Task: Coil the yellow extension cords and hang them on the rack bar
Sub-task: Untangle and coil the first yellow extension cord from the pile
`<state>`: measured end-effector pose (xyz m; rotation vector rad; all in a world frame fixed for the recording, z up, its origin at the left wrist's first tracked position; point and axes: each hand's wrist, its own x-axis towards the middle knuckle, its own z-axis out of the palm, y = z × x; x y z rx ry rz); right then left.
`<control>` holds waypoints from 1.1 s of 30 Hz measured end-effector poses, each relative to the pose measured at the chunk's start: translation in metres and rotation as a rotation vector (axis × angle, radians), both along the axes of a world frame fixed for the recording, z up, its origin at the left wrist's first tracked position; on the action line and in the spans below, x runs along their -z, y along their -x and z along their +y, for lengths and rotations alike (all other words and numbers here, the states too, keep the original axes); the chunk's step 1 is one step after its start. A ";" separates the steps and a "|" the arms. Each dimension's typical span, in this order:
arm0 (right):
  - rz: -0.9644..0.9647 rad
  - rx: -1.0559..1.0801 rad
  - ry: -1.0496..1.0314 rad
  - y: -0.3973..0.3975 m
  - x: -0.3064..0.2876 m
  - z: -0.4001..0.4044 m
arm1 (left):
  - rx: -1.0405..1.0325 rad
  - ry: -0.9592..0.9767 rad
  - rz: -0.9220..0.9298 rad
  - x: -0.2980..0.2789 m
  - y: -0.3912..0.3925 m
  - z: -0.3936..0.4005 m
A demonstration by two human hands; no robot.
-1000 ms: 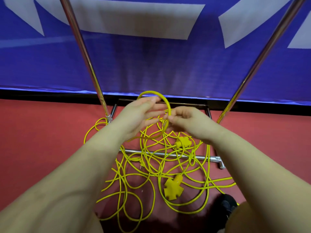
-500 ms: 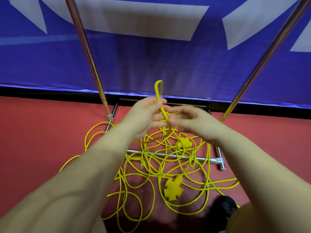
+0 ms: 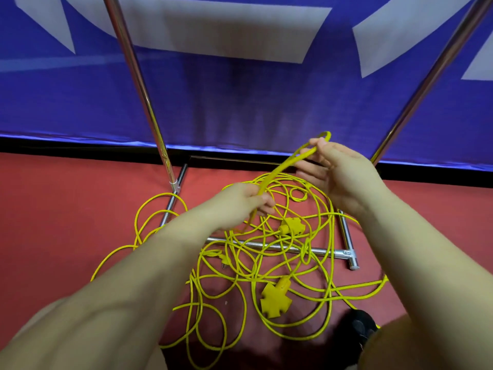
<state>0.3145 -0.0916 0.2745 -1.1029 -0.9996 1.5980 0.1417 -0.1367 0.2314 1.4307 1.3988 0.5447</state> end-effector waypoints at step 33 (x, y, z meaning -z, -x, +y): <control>-0.974 -0.721 -0.267 0.015 0.031 -0.026 | -0.491 0.129 -0.960 -0.017 0.001 0.009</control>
